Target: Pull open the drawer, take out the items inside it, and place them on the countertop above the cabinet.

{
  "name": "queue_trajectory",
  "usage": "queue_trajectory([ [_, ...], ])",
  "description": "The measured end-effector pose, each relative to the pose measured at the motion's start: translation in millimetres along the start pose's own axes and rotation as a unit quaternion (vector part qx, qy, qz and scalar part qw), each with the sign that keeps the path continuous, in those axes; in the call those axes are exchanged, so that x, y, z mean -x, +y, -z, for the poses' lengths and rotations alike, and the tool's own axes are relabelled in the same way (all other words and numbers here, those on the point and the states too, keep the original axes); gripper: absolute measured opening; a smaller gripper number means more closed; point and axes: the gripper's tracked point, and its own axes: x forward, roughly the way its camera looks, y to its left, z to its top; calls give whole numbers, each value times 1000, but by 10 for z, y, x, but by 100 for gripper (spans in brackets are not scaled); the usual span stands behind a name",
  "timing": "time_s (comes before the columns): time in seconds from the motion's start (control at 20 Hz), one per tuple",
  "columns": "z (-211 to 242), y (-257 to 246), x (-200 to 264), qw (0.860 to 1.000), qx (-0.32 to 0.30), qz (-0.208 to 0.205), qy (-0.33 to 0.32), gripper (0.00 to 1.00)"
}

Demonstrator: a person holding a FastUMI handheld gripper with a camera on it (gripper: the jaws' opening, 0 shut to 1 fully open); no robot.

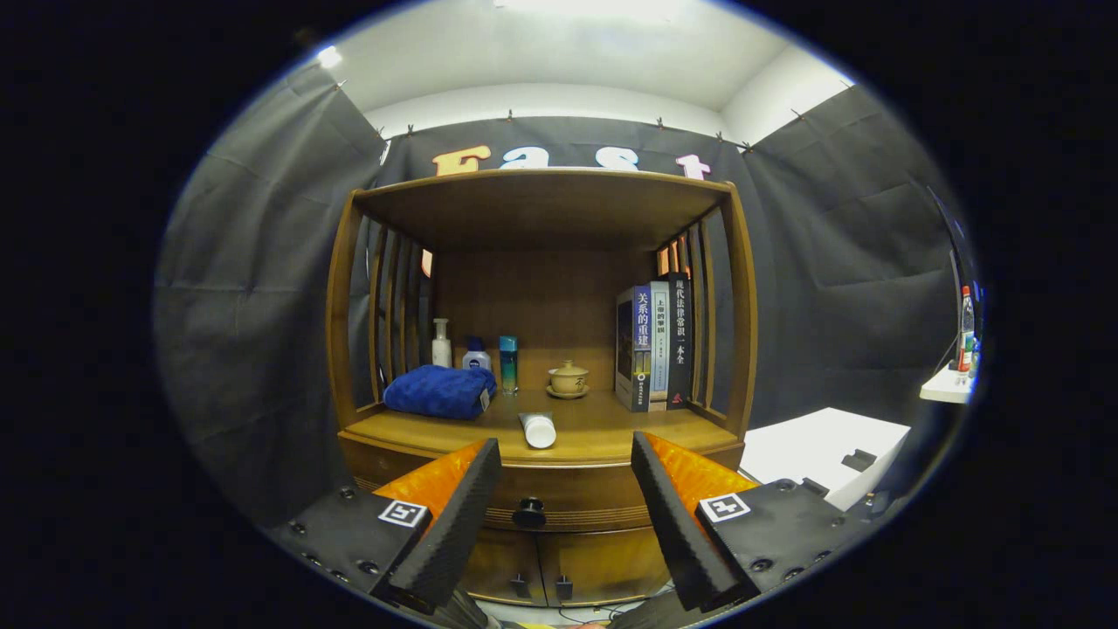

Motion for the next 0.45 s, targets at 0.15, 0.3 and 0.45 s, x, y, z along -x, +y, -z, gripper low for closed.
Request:
queue_trajectory([
  [0.15,-83,58,49,1000,7,-1,-9,97],
  [0.3,-80,150,88,1000,8,-13,-5,97],
  [0.45,-65,194,124,1000,12,-20,-4,97],
])
